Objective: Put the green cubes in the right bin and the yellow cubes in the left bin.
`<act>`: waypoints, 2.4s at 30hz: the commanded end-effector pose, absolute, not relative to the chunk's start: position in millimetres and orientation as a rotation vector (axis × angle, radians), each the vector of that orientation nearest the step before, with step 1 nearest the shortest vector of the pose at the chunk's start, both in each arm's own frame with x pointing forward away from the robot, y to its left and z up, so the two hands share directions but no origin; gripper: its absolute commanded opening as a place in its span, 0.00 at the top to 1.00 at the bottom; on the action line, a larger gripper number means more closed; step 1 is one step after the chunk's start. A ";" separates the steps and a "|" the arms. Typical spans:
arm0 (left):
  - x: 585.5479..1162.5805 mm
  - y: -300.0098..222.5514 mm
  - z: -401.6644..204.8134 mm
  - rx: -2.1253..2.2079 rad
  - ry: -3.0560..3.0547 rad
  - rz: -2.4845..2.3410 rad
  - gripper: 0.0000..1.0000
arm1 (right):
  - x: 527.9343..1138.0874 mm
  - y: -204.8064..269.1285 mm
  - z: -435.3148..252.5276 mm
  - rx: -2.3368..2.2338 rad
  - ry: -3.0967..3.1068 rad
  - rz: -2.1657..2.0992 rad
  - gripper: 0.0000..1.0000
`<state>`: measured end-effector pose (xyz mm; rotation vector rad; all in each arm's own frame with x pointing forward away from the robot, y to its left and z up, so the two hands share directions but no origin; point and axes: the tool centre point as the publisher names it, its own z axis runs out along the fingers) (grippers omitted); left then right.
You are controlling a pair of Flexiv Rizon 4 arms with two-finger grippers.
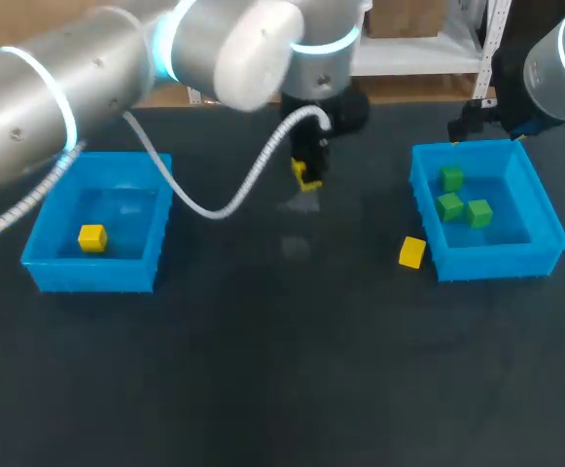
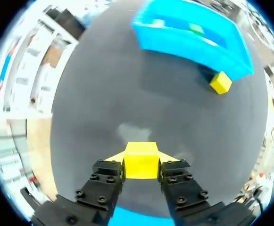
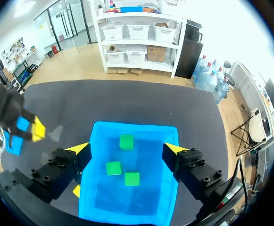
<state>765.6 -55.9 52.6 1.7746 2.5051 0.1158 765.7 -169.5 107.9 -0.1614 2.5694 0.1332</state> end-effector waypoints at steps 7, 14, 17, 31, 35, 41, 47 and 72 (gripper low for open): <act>737.8 90.9 92.2 1.378 2.619 0.121 1.00 | 763.2 -169.3 107.4 -0.156 2.561 0.128 0.00; 716.6 181.9 100.2 1.090 2.749 0.202 1.00 | 763.2 -169.3 107.4 -0.156 2.561 0.128 0.00; 704.6 210.6 98.9 1.004 2.790 0.221 1.00 | 763.2 -169.3 107.4 -0.156 2.561 0.128 0.00; 661.4 245.6 79.1 0.929 2.903 0.190 0.00 | 763.2 -169.3 107.4 -0.156 2.561 0.128 0.00; 679.1 226.7 87.9 1.027 2.853 0.180 0.00 | 763.2 -169.3 107.4 -0.156 2.561 0.128 0.00; 708.5 159.5 105.4 1.244 2.694 0.112 0.00 | 763.2 -169.3 107.4 -0.156 2.561 0.128 0.00; 734.2 72.2 122.8 1.449 2.501 0.043 0.00 | 763.2 -169.3 107.4 -0.156 2.561 0.128 0.00; 705.7 -160.8 99.1 1.812 2.042 -0.176 0.00 | 763.2 -169.3 107.4 -0.156 2.561 0.128 0.00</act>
